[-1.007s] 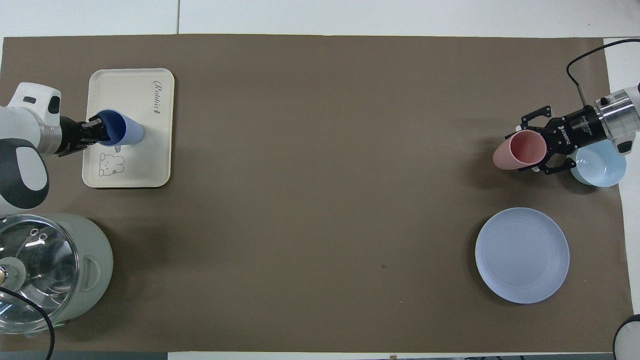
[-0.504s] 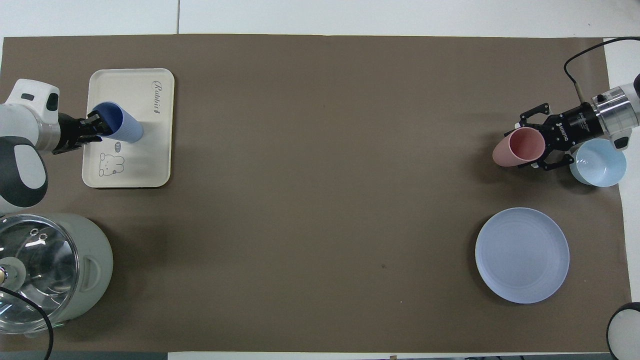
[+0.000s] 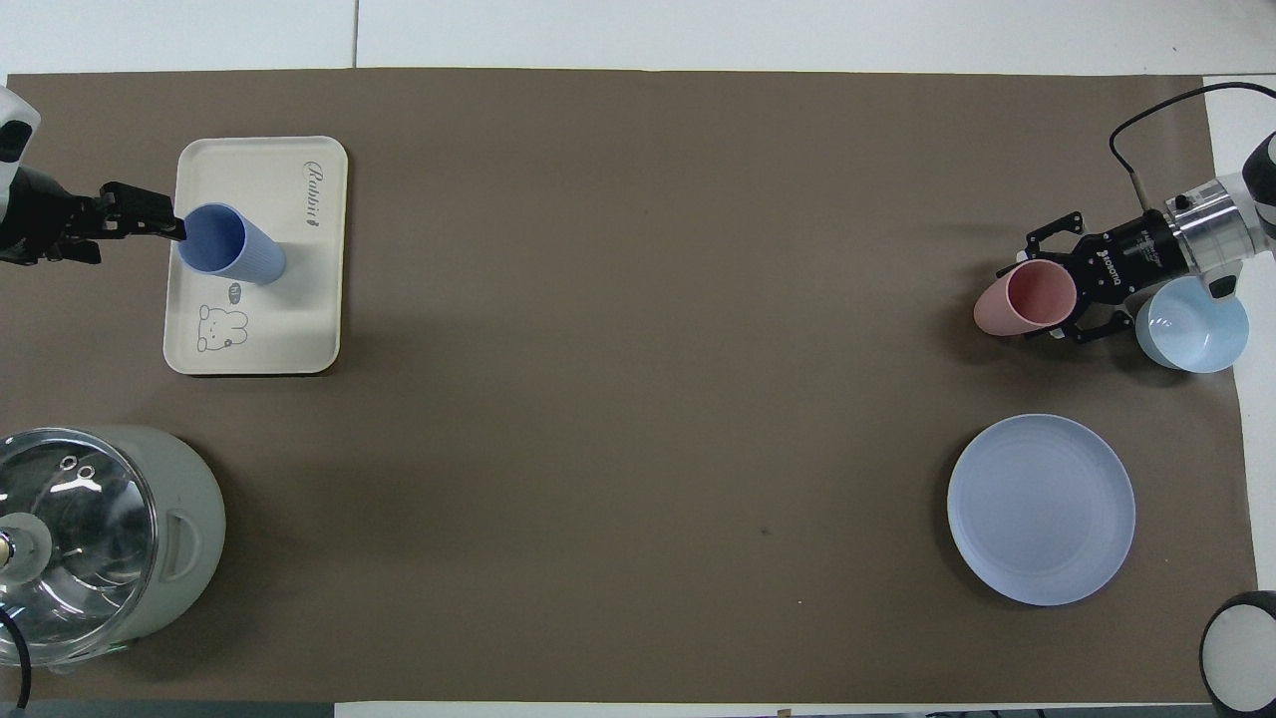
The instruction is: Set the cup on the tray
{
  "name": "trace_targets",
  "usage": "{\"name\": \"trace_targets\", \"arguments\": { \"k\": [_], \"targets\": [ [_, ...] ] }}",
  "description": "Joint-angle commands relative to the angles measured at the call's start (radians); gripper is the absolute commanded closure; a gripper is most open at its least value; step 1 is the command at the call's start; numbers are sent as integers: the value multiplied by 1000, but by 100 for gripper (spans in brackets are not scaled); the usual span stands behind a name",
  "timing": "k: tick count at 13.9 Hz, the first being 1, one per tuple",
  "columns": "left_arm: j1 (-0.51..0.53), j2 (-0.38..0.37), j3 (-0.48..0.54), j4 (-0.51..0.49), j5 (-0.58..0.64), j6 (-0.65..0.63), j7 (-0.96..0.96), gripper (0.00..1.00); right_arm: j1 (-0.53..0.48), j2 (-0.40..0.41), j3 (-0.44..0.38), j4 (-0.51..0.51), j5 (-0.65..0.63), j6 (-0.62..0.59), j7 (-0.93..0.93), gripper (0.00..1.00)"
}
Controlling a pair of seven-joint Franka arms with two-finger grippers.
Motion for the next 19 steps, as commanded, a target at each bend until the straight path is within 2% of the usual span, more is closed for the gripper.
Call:
{"name": "trace_targets", "arguments": {
  "k": [1,4,5,6,7,8,10,14,16,19],
  "targets": [
    [-16,-73,-5,6,51,-126,104,0,-17,14,18,23,-35,1,-44,100],
    [-68,-116,-6,42,79,-243,104,0,-17,14,18,20,-42,3,-58,100],
    [-85,-133,-8,41,76,-243,95,0,-16,14,18,18,-42,3,-58,100],
    [-90,-136,-9,32,76,-226,89,0,-16,14,18,15,-43,3,-58,94],
    [-90,-136,-8,32,76,-219,89,0,-16,14,18,12,-43,3,-58,2],
    [-90,-147,-8,10,76,-228,92,0,-14,14,18,12,-45,4,-60,0],
    [-94,-154,-8,39,79,-257,77,0,-16,14,18,12,-49,3,-61,0],
    [-94,-104,-6,220,98,-471,78,0,-36,14,18,21,-107,1,-70,0],
    [-96,-101,-8,243,90,-467,68,0,-51,15,18,28,-132,1,-124,0],
    [-96,-133,-9,173,90,-390,16,0,-63,41,18,89,-152,3,-155,0]
  ]
}}
